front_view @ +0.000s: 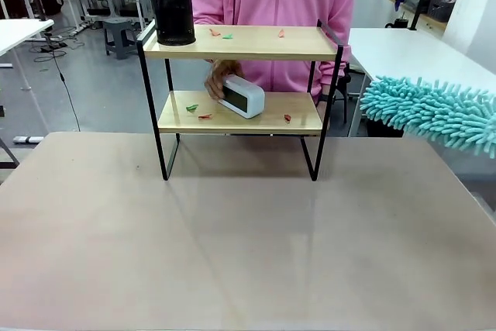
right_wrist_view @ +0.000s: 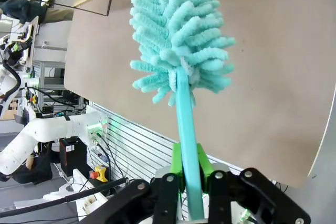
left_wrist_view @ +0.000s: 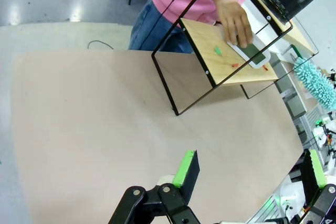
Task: Clean the shelf.
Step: Clean the specific tier of the Shelf with the Duster once objects are removed.
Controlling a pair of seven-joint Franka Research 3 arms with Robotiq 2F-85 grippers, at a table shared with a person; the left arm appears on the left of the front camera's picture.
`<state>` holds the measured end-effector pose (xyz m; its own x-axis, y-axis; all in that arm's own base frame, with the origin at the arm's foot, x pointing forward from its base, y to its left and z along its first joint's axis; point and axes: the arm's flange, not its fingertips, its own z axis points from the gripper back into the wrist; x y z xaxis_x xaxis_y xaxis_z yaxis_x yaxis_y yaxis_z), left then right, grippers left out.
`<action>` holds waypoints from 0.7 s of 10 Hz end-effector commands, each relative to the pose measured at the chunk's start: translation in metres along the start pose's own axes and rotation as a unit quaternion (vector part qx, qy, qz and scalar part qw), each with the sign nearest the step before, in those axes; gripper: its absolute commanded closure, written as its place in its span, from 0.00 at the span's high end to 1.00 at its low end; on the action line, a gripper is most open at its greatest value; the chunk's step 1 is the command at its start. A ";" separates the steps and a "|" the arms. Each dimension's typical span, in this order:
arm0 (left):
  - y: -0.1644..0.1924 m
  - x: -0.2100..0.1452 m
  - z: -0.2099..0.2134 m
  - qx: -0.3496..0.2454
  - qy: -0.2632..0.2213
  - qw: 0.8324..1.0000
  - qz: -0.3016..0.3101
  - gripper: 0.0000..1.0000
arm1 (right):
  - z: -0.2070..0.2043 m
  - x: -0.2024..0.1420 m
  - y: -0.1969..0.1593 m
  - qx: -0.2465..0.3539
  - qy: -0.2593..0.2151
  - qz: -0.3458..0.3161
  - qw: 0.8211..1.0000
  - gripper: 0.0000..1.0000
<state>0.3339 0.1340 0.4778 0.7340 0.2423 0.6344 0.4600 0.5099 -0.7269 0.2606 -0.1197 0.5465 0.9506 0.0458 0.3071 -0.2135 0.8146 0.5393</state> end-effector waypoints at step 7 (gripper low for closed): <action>0.000 0.001 -0.002 -0.007 -0.007 1.000 -0.011 1.00 | 0.003 -0.001 0.002 0.001 0.003 -0.002 1.000 0.00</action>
<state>0.3339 0.1340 0.4778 0.7340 0.2423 0.6344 0.4600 0.5098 -0.7269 0.2606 -0.1196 0.5465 0.9506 0.0459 0.3071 -0.2135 0.8146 0.5393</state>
